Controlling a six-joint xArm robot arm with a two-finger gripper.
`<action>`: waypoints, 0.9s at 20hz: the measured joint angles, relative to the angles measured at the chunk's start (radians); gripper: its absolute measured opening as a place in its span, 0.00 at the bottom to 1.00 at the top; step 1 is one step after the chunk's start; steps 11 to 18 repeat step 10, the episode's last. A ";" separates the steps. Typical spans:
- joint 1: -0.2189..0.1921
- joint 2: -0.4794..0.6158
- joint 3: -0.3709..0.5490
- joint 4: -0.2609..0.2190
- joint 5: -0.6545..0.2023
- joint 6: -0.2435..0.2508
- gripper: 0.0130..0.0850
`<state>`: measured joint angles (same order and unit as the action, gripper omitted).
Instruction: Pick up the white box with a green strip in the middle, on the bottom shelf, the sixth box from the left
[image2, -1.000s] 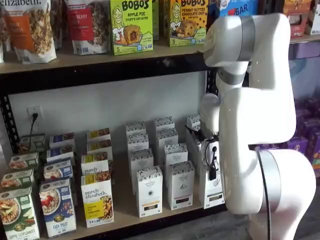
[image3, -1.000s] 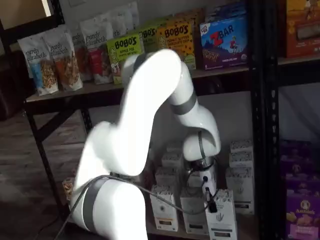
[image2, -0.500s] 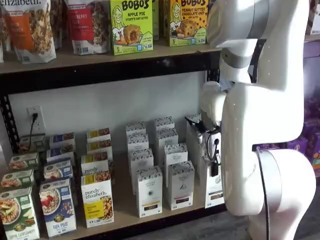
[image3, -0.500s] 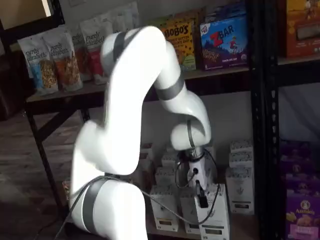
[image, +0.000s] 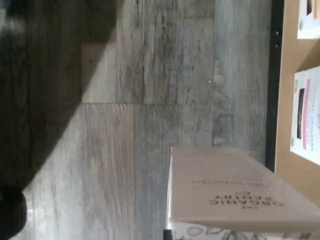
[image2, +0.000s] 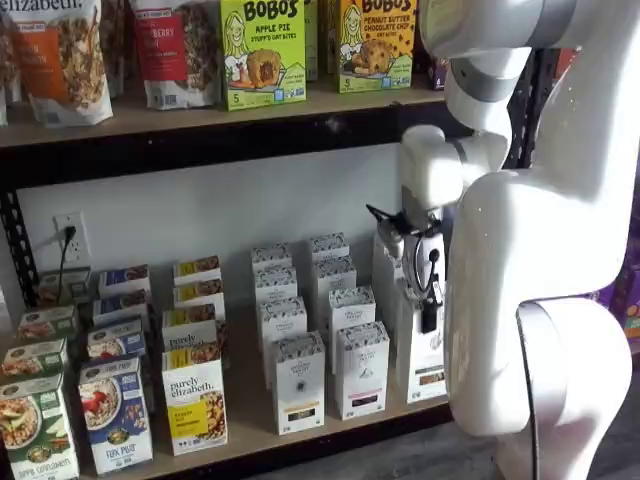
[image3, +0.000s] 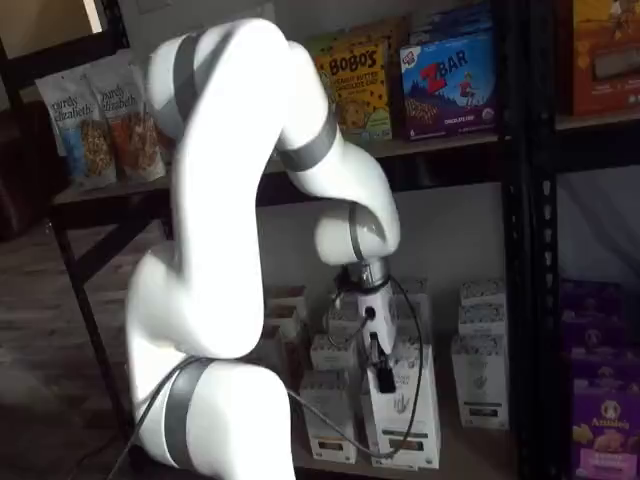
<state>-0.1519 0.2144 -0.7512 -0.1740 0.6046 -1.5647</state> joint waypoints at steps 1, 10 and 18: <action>0.005 -0.026 0.006 0.010 0.023 -0.005 0.50; 0.040 -0.186 0.043 0.007 0.162 0.023 0.50; 0.040 -0.186 0.043 0.007 0.162 0.023 0.50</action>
